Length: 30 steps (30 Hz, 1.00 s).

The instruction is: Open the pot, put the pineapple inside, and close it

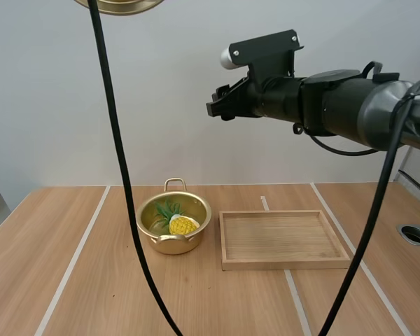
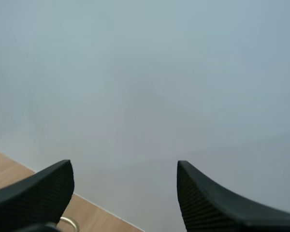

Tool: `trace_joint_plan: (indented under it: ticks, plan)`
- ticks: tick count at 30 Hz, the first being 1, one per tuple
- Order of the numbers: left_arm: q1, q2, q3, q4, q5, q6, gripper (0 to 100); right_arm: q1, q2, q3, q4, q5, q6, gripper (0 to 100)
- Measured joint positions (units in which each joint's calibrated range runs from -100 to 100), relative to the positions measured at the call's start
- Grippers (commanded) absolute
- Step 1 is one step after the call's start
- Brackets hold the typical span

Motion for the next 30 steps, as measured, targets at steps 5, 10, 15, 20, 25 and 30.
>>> trace_joint_plan:
  ticks: [5,10,15,20,25,30]
  plan:
    - [0.00,0.00,0.00,0.00,0.00,0.00,0,-0.60,-5.86,0.00,0.00,-7.22,0.00,100]
    - [0.00,0.00,0.00,0.00,0.00,0.00,0,-0.68,-10.57,0.00,-0.11,-21.94,0.00,29]
    - [0.00,0.00,0.00,0.00,0.00,0.00,0,-0.68,-12.75,0.00,-0.11,-42.38,0.00,0]
    - [0.00,0.00,0.00,0.00,0.00,0.00,0,-0.68,-14.79,0.00,1.06,-52.44,-2.31,0]
    - [0.00,0.00,0.00,0.00,0.00,0.00,0,-0.68,-16.89,0.33,4.14,-52.99,-3.46,0]
    - [0.00,0.00,0.00,0.00,0.00,0.00,0,-0.68,-17.55,2.77,4.90,-53.18,-4.92,0]
